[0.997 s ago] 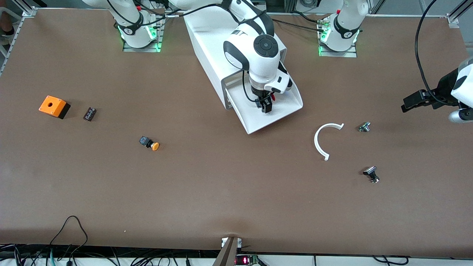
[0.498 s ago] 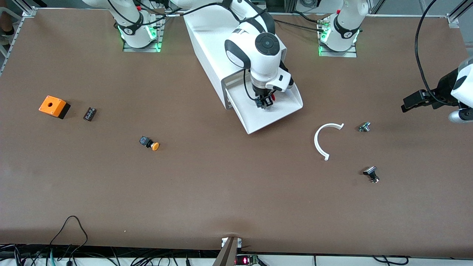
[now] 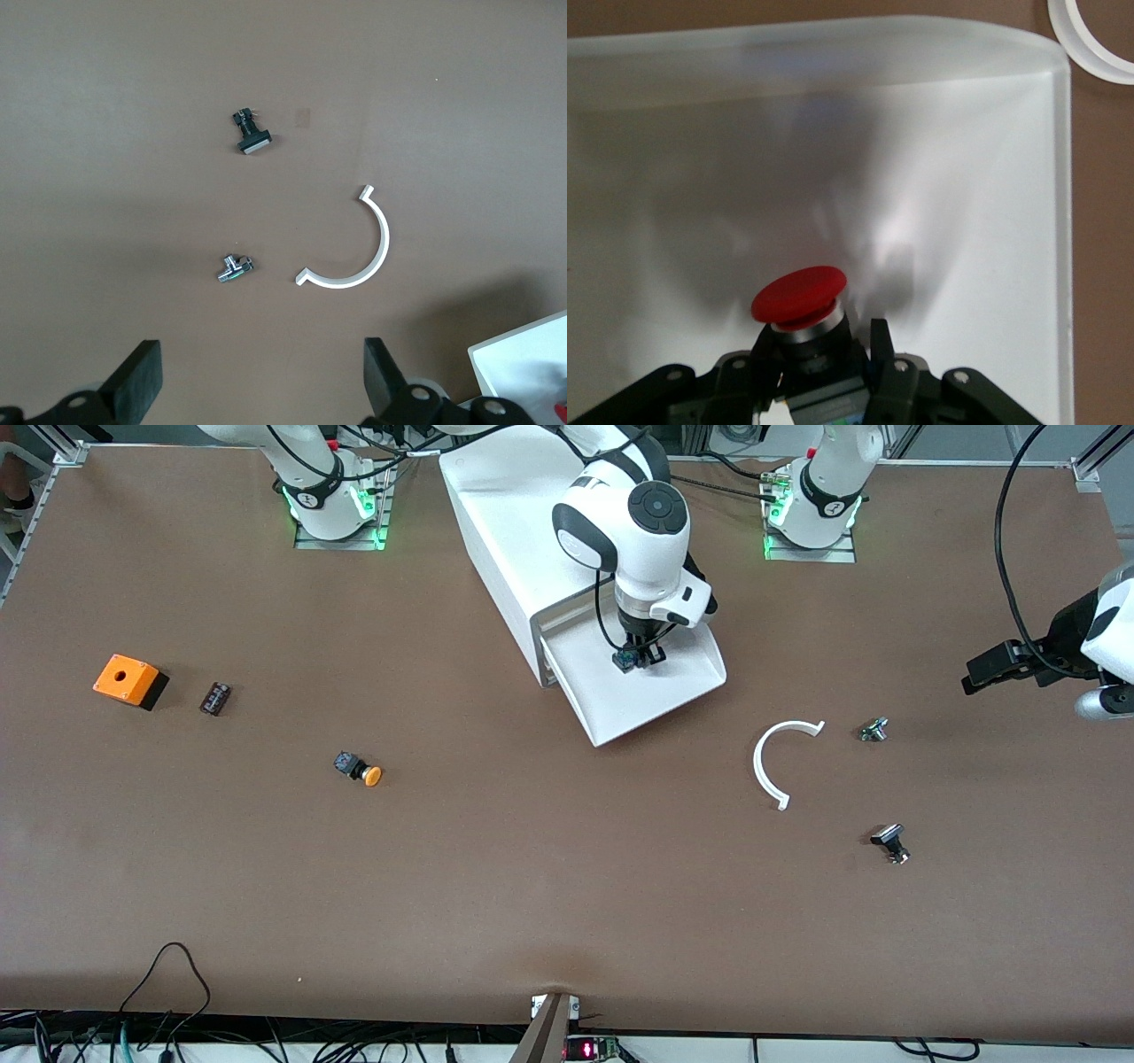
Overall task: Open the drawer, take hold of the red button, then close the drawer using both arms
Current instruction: 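Carry the red button toward the yellow button with the right gripper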
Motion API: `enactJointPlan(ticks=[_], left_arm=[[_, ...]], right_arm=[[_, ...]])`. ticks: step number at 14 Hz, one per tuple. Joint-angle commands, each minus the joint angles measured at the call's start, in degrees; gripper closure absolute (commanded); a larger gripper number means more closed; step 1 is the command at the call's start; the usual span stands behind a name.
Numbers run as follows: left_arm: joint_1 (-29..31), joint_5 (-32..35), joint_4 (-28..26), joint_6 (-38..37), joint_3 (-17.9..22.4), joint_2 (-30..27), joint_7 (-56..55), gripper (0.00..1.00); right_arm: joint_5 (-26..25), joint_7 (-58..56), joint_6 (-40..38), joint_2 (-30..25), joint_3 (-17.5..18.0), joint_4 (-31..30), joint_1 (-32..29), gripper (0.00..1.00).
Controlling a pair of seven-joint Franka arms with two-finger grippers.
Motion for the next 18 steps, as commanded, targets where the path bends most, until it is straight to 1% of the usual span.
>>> enactJointPlan(ticks=[1,4,6,8,11,13,14,15,18], left_arm=[[-0.3,-0.6,0.7,-0.2,0.3,0.2,-0.4,0.00],[-0.3,-0.5,0.6,-0.2,0.3,0.3,0.1,0.00],[-0.3,-0.1,0.4,0.0,0.3,0.8,0.4,0.00],[-0.2,-0.1,0.2,0.3,0.3,1.3,0.4,0.00],[-0.2,-0.1,0.2,0.3,0.3,1.6,0.5,0.00],[-0.2,0.0,-0.1,0.4,0.3,1.8,0.5,0.00],[-0.3,0.0,-0.3,0.4,0.3,2.0,0.6,0.00],[-0.4,0.0,-0.4,0.4,0.3,2.1,0.8,0.00],[-0.4,0.1,-4.0,0.4,0.3,2.7,6.2,0.00]], right_arm=[[-0.1,0.6,-3.9,-2.2,-1.6,0.5,-1.4,0.65],[-0.1,0.5,-8.3,-3.7,-1.8,3.3,-3.7,0.65],[0.0,0.4,-8.8,-6.5,-1.3,3.4,-6.8,0.65],[-0.1,0.7,-8.4,-7.8,-1.8,3.4,-9.1,0.65],[-0.1,0.6,-7.8,-8.1,-5.5,3.4,-12.6,0.65],[1.3,0.9,-6.8,-8.0,-6.2,3.4,-16.1,0.65],[3.3,4.3,-6.6,-7.9,-6.2,3.2,-17.8,0.65],[4.0,9.4,-6.6,-7.7,-6.3,3.1,-19.3,0.65],[3.3,21.1,-6.7,-6.9,-6.3,2.8,-21.6,0.65]])
